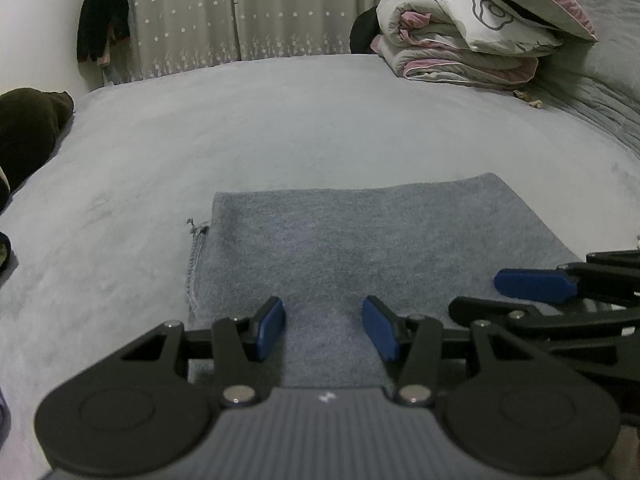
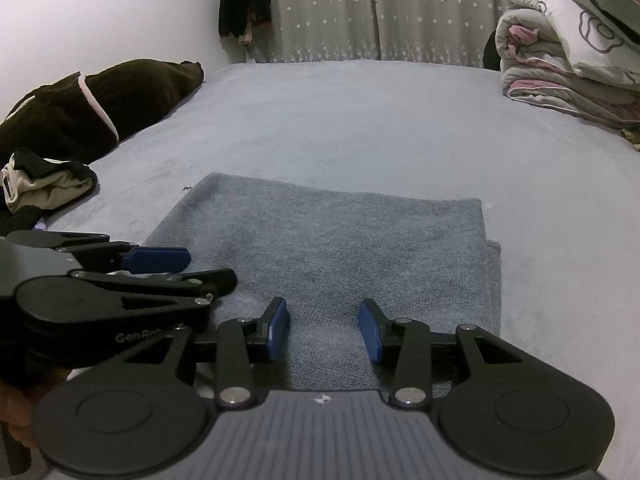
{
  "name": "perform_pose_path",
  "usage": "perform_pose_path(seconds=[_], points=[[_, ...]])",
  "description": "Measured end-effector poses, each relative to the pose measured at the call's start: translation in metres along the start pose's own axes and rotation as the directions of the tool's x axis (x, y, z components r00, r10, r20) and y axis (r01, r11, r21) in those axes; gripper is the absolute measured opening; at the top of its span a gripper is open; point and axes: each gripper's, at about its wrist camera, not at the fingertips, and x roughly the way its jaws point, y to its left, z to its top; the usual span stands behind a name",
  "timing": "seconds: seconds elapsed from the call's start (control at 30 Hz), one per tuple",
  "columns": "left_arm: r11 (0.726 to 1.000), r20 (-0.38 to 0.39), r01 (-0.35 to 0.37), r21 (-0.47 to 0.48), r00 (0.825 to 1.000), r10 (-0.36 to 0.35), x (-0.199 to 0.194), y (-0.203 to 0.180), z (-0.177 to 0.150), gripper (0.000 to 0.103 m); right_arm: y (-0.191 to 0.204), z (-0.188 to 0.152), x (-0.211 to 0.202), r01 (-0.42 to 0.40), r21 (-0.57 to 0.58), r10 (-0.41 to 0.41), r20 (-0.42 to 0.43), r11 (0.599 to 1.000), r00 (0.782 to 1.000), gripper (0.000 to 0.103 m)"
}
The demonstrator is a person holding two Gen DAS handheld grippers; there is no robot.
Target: Fold clothes
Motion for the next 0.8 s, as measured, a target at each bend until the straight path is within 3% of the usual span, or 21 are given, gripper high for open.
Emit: perform_pose_path(seconds=[0.57, 0.8], points=[[1.000, 0.012, 0.023, -0.014, 1.000, -0.023, -0.013, 0.017, -0.008, 0.050, 0.003, -0.023, -0.029, 0.045, -0.003, -0.045, -0.020, 0.999, 0.999, 0.041], [1.000, 0.042, 0.009, 0.010, 0.999, -0.009, -0.037, 0.015, -0.025, 0.052, 0.007, -0.019, -0.025, 0.045, 0.000, -0.045, -0.029, 0.999, 0.999, 0.047]])
